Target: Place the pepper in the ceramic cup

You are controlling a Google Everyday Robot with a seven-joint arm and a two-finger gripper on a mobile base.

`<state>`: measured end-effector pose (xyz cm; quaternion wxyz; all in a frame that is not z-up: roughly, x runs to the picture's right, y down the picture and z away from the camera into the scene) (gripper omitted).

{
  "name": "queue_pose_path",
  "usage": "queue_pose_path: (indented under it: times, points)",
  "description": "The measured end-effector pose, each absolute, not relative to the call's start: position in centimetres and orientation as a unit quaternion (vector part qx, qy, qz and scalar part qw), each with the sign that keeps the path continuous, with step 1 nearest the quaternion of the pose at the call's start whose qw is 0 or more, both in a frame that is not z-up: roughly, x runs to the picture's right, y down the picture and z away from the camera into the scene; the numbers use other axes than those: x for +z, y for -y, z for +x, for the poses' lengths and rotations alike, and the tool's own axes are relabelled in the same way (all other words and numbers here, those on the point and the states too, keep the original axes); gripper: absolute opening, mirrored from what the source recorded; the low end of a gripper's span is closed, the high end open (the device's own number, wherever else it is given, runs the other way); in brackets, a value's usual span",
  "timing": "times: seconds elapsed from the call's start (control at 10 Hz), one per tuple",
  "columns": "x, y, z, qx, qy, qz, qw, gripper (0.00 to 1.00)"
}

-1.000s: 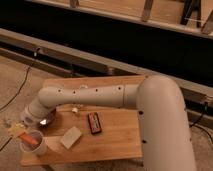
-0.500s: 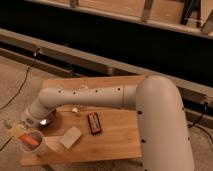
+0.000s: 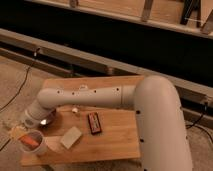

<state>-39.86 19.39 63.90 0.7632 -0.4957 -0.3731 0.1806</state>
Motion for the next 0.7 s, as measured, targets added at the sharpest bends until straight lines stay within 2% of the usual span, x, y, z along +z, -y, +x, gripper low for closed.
queue_pose_path:
  times: [0.2,0.3,0.7]
  points:
    - [63.76,-19.2,-39.83,0.176,0.386,-0.491,0.761,0.77]
    - [63.7,-19.05,-39.76,0.173,0.394,-0.487,0.76,0.8]
    - [63.78,-18.98,-39.42,0.169,0.402,-0.481,0.761,0.8]
